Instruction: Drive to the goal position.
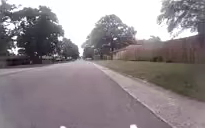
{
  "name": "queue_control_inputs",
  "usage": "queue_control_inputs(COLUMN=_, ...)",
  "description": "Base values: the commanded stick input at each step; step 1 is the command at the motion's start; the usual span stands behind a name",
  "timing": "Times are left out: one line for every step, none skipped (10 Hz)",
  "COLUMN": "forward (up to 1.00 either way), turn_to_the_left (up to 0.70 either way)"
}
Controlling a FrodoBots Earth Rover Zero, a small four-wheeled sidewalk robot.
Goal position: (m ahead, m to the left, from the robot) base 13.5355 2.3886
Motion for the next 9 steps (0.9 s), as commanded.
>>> queue_control_inputs(forward=1.00, turn_to_the_left=0.00)
queue_control_inputs(forward=1.00, turn_to_the_left=0.00)
queue_control_inputs(forward=1.00, turn_to_the_left=0.00)
queue_control_inputs(forward=1.00, turn_to_the_left=0.00)
queue_control_inputs(forward=1.00, turn_to_the_left=0.00)
queue_control_inputs(forward=1.00, turn_to_the_left=0.00)
queue_control_inputs(forward=1.00, turn_to_the_left=0.00)
queue_control_inputs(forward=1.00, turn_to_the_left=0.00)
queue_control_inputs(forward=1.00, turn_to_the_left=0.00)
